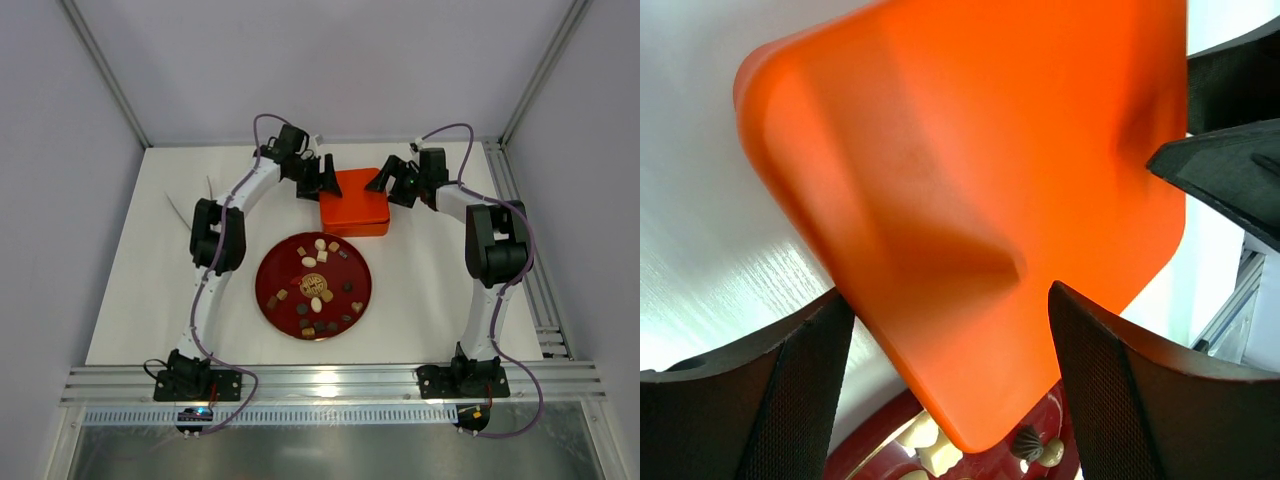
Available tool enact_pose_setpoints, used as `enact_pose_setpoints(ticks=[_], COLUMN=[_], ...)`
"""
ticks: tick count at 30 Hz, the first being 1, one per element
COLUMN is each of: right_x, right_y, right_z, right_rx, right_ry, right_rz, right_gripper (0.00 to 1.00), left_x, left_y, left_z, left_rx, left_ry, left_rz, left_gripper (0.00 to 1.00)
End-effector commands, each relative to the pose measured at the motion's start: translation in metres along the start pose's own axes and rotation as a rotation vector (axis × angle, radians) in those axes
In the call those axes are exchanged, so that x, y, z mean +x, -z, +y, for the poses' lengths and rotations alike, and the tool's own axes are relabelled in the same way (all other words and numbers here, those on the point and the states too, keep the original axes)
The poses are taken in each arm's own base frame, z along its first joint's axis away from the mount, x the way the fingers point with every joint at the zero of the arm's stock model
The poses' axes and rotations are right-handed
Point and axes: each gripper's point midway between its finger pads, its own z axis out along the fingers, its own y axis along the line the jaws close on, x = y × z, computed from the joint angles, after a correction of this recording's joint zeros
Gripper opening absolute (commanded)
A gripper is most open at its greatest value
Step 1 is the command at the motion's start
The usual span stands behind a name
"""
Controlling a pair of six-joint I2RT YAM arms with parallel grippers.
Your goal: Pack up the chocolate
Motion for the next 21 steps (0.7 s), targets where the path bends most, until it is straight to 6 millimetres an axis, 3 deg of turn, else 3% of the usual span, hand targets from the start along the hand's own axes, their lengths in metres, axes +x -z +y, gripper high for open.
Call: enact_pose_setpoints(ticks=[1, 21], right_x=[-0.001, 0.004], right_y=[0.002, 0.003], right_z=[0.034, 0.023], right_rx=[-0.130, -0.097], right_ry=[0.019, -0.001], right_rz=[0.002, 0.002], right_gripper=[0.92, 0.92], left_x=[-0.035, -0.035], left_y=[0.035, 0.033], left_z=[-0.058, -0.046], left_rx=[0.135, 0.114], left_ry=[-0.096, -0.044], left_rz=[-0.129, -0.126], left_gripper=[0.76, 0.76])
